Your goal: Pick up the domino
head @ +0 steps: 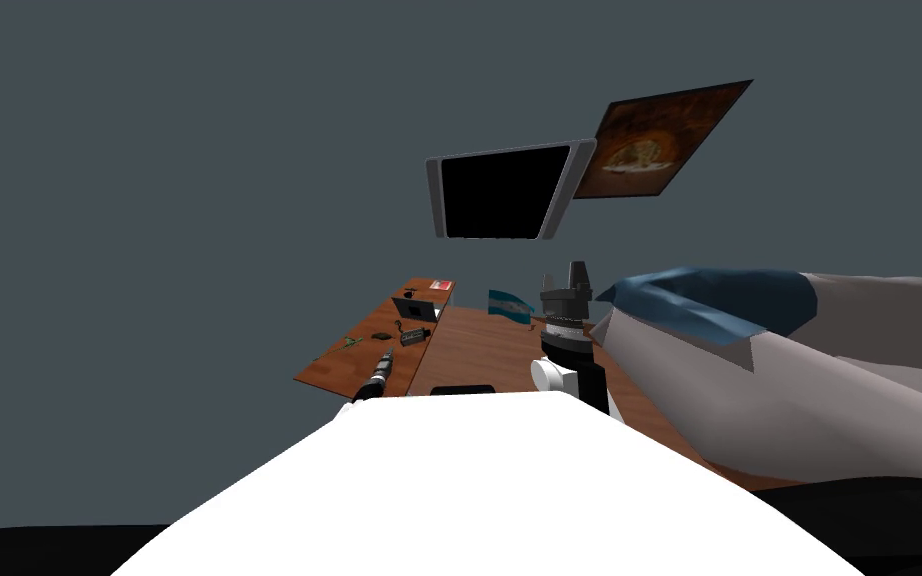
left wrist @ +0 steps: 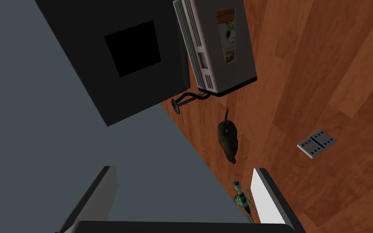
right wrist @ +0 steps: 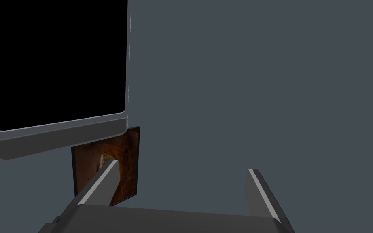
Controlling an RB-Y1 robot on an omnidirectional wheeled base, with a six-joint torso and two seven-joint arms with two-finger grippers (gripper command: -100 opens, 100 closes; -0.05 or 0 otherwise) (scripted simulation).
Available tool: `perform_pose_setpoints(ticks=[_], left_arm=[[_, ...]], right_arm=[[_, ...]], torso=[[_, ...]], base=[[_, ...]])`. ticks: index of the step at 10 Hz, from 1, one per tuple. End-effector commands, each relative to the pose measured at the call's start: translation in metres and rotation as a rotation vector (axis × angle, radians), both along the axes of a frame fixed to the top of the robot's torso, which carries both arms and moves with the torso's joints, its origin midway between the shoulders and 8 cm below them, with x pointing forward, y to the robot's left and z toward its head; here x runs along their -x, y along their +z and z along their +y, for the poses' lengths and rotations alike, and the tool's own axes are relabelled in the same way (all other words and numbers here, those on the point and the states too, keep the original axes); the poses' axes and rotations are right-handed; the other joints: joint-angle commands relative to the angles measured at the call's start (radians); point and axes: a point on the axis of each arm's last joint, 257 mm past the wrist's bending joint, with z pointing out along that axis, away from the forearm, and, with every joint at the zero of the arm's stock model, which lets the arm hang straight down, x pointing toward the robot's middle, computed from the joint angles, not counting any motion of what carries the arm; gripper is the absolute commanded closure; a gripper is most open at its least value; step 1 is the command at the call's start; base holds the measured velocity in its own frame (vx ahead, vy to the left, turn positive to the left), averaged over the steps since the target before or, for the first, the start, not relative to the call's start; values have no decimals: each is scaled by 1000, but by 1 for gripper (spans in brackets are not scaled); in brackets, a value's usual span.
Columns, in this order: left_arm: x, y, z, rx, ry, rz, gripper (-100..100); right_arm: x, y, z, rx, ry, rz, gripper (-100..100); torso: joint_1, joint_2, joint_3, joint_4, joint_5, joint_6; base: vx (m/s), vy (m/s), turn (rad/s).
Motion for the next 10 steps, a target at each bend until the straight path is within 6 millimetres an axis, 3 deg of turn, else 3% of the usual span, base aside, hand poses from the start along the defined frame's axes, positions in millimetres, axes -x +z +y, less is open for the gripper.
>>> perform_pose_setpoints(ticks=[1, 5, 6, 10], left_arm=[[21, -26, 16, -25, 37, 87, -100], [64, -72, 39, -54, 94, 235, -100], [82, -89, 49, -72, 118, 296, -100], [101, -104, 58, -90, 140, 356, -100]], right_arm=[[0, 0, 0, 0, 0, 0, 0], [0, 0, 0, 0, 0, 0, 0], [0, 0, 0, 0, 0, 0, 0], [0, 0, 0, 0, 0, 0, 0]], torso=[[0, 0, 0, 0, 0, 0], [1, -3, -2, -1, 0, 0], [1, -1, -1, 0, 0, 0], [2, 0, 0, 0, 0, 0]], base=[[134, -57, -9], [112, -27, -8], [101, -28, -26], [69, -6, -9]])
